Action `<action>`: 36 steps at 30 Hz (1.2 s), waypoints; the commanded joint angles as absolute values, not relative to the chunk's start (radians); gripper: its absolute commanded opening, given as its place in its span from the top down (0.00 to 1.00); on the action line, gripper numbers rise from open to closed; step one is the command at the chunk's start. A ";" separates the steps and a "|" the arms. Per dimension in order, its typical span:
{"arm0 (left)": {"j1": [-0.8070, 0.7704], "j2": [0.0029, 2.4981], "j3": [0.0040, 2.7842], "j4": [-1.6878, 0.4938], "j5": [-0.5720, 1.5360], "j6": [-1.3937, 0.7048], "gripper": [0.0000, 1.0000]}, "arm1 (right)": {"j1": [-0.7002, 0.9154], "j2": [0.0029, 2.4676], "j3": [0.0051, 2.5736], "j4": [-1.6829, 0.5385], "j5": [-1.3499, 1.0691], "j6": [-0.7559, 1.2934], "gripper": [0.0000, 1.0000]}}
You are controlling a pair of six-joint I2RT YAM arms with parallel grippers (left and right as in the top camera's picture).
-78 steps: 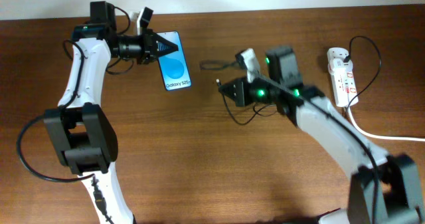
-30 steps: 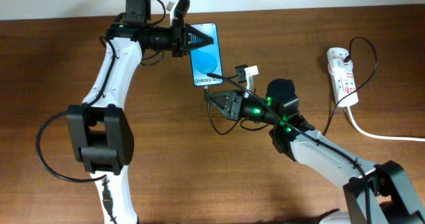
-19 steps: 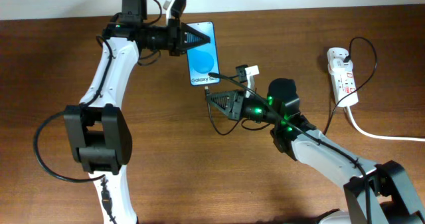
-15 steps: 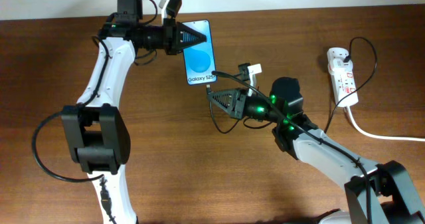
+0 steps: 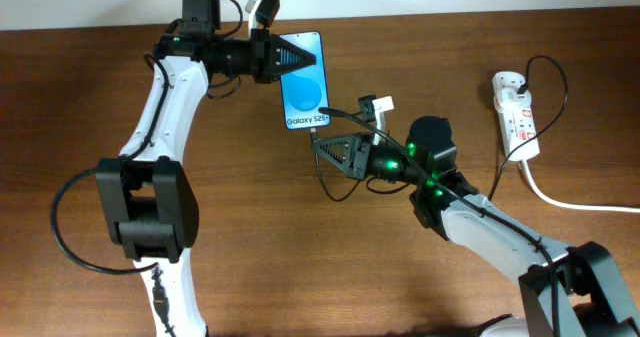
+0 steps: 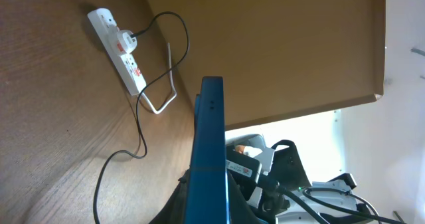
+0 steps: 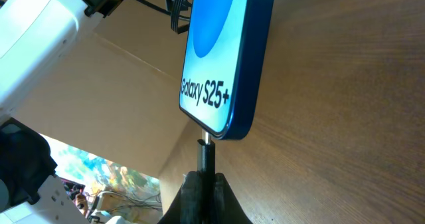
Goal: Plug charger to phone and switch on socket
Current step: 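Push the plug upward into the phone's charging port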
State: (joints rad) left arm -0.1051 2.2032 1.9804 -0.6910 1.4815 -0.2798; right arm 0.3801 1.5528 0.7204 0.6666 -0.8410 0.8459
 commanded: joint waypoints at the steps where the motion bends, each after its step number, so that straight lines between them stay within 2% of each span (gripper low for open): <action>1: -0.117 2.197 1.991 -0.689 1.523 -0.263 1.00 | 0.377 1.544 0.716 0.674 -0.853 0.851 0.96; 27: -0.141 2.197 1.991 -0.690 1.501 -0.264 1.00 | 0.338 1.544 0.716 0.670 -0.879 0.855 0.96; 36: -0.178 2.197 1.991 -0.690 1.503 -0.263 1.00 | 0.340 1.544 0.716 0.702 -0.819 0.900 0.96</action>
